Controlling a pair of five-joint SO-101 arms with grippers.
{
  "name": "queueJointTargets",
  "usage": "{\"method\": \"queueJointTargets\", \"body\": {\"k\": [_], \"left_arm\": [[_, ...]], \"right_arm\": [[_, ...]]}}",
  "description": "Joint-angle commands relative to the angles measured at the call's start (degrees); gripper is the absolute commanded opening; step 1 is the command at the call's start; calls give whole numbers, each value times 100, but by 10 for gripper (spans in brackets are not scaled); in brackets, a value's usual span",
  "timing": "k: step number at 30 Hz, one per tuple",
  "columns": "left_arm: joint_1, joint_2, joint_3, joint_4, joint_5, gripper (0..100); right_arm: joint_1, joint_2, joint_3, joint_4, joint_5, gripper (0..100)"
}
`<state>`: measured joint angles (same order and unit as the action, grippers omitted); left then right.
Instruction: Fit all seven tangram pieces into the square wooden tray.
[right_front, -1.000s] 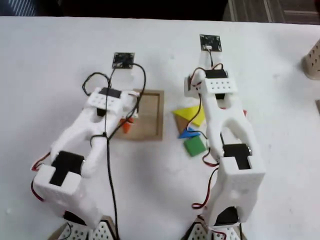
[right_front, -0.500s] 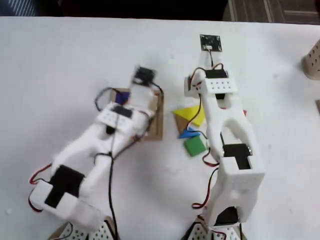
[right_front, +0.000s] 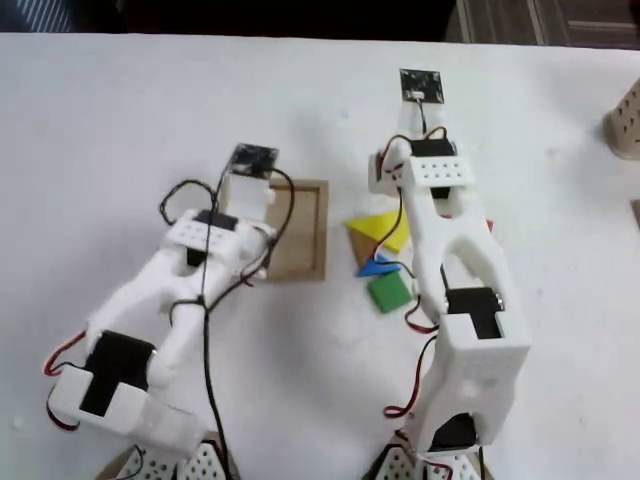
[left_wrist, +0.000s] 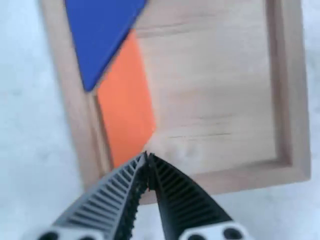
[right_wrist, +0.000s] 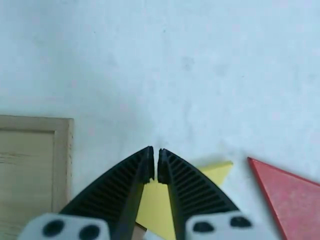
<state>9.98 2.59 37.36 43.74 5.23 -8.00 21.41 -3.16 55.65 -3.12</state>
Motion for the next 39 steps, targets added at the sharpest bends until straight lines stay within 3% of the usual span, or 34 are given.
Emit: {"method": "queueJointTargets", "body": {"k": [1,6,9,14,18,20,22,29,35,39], "left_arm": [[-101,-444,-18,70,-53,21],[-119,-1077,-9,677,-88,21],[-207,-1578,316,545,-97,21],[-242,-2563,1275,-589,-62,21],[154,-2862,2075,-2101,9,21],[286,-2844,2127,-2365,334,21],[374,-2624,1899,-2356,642,21],[418,-497,387,-2242,686,21],[101,330,-607,-993,677,22],[-259,338,-633,-686,677,22]], "right_arm": [[31,-57,-264,57,-44,21],[31,-57,-264,57,-44,21],[31,-57,-264,57,-44,21],[22,-57,-264,57,-44,21],[-22,-57,-264,171,-44,21],[-66,-57,-246,189,-44,21],[-84,-57,-202,180,-44,21],[-92,-57,-185,180,-44,21],[-84,-57,-185,180,-44,21],[-84,-57,-185,180,-44,21]]}}
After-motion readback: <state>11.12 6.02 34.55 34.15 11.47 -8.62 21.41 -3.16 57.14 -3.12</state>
